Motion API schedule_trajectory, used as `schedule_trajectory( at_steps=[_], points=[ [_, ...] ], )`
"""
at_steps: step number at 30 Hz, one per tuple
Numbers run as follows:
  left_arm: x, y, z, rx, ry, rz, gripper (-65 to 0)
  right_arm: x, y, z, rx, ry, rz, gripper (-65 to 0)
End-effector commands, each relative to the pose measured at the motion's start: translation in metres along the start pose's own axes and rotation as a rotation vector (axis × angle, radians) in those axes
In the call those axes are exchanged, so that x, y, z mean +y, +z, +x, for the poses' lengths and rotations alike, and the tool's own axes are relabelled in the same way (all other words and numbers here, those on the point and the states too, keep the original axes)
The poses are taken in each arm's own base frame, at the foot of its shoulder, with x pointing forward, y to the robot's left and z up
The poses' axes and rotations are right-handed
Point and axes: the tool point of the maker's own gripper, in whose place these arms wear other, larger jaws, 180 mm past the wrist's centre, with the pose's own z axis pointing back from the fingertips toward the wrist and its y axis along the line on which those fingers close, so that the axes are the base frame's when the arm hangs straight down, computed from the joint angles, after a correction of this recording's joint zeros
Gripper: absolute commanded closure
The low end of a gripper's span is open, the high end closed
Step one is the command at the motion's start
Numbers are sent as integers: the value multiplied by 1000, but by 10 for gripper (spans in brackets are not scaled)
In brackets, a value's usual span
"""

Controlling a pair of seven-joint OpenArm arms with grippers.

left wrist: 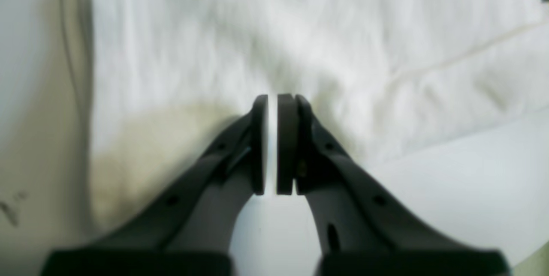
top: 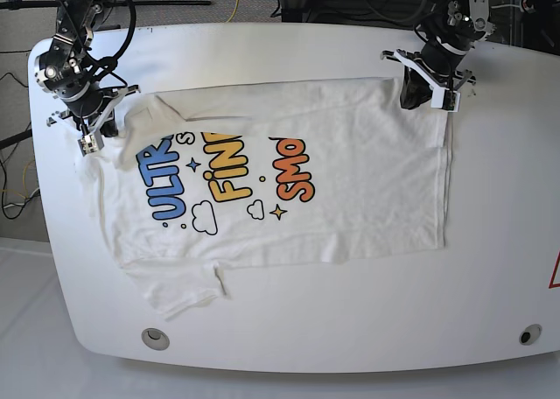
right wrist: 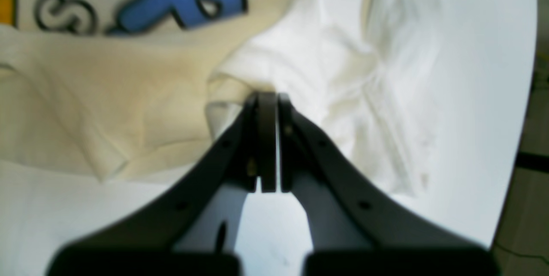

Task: Fold the T-shirt properly

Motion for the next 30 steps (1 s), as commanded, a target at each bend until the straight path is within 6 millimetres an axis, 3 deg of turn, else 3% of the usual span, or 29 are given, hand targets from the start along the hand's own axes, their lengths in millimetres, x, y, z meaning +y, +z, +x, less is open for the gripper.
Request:
schedule_trajectory(
  at_steps=[1,7,15,21,25,30],
  points=[
    [-8,16,26,-85,-32,-27,-23,-4,21,19,-65,54,-34,-2],
    [-17,33,47,-144,-71,-42,-21,0,31,23,-84,85,-39,-4],
    [-21,45,70,-190,-112,-20,-22,-5,31,31,-97,99,-53,-4],
    [-15,39,82,-210,-119,3,-22,-13,24,42,-111,96,-71,-4],
    [-3,26,101,-237,-118,42,-17,-16,10,43,-100,61,-70,0],
    [8,17,104,-238,-107,64,-13,-16,4,43,-100,43,-63,0]
  ],
)
